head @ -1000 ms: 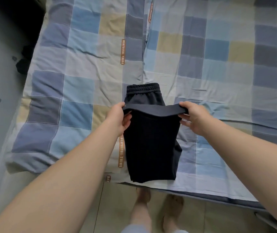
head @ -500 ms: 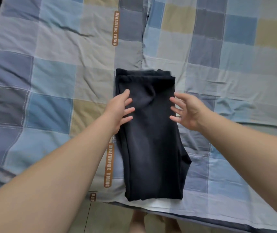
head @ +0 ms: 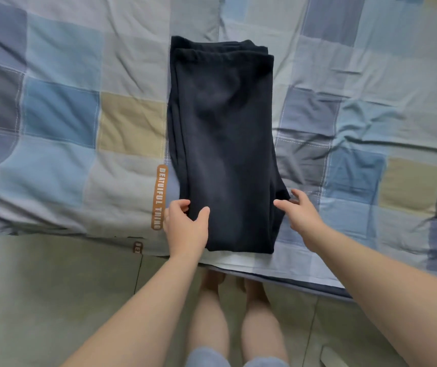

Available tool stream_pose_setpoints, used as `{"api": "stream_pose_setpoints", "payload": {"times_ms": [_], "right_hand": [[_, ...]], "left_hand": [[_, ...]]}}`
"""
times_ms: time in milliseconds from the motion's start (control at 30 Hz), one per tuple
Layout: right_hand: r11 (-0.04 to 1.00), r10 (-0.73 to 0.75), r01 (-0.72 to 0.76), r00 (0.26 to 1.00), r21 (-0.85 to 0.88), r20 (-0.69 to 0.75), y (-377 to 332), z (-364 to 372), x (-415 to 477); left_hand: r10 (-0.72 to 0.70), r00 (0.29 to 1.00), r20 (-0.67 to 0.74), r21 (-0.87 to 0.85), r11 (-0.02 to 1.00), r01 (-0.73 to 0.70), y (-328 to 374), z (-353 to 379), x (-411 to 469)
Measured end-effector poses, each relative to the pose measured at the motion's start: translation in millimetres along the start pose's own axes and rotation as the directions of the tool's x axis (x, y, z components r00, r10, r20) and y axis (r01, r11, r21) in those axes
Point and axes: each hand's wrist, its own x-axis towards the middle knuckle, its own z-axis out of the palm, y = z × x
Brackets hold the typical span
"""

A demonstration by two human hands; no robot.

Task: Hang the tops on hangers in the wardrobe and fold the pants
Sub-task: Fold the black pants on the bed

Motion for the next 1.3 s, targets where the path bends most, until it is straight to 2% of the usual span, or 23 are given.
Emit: {"api": "stream_pose_setpoints", "payload": {"times_ms": [133,200,267,367,433,533,667,767,833,933,1000,1300], "right_hand": [[0.998,0.039,-0.036,0.998,-0.056,0.057,37.5,8.0,13.0],[0.992,0.048,-0.038,0.995,-0.119,0.087,50.0,14.6,19.1],[0.988,0.046,-0.032,0.995,-0.149,0.093,57.3,20.1,23.3],[0.992,0.087,-0.079,0.993,-0.095,0.085,57.8,24.4,23.6],[0.99,0.125,-0.119,0.99,-0.078,0.063,54.4,26.2,21.5],[0.98,0.188,-0.184,0.98,-0.068,0.058,49.9,27.1,16.5],[0.969,0.244,-0.244,0.946,-0.027,0.211,48.3,22.3,-9.5],[0.978,0.206,-0.206,0.964,-0.019,0.168,48.6,13.6,-35.8],[0.963,0.24,-0.254,0.96,0.085,0.144,48.7,5.8,-55.9],[0.888,0.282,-0.306,0.952,0.344,0.119,51.5,-6.5,-87.0],[0.854,0.273,-0.288,0.957,0.432,0.099,56.0,-12.5,-108.6],[0.814,0.371,-0.381,0.922,0.439,0.113,96.8,-36.6,-196.1]], "left_hand": [[0.009,0.986,-0.168,0.14,0.99,0.015,-24.2,19.8,-10.0],[-0.048,0.971,-0.235,0.107,0.991,0.075,-29.0,28.6,-10.4],[-0.12,0.963,-0.242,0.001,0.992,0.124,-33.2,35.1,-8.7],[-0.243,0.961,-0.135,-0.171,0.961,0.219,-40.6,41.5,-5.7],[-0.283,0.959,-0.033,-0.189,0.944,0.272,-45.1,41.6,-4.0],[-0.241,0.966,0.091,-0.152,0.956,0.252,-45.7,33.7,-1.2],[-0.196,0.971,0.138,-0.115,0.97,0.213,-37.9,13.8,-6.0],[-0.205,0.968,0.145,-0.122,0.967,0.223,-29.1,-1.4,-16.3],[-0.22,0.962,0.165,-0.126,0.962,0.241,-22.9,-12.5,-25.6],[-0.292,0.929,0.229,-0.107,0.941,0.322,-20.4,-28.5,-45.8],[-0.351,0.899,0.263,-0.091,0.918,0.386,-24.6,-37.9,-64.9],[-0.532,0.772,0.348,0.01,0.826,0.564,-57.5,-77.7,-154.7]]}}
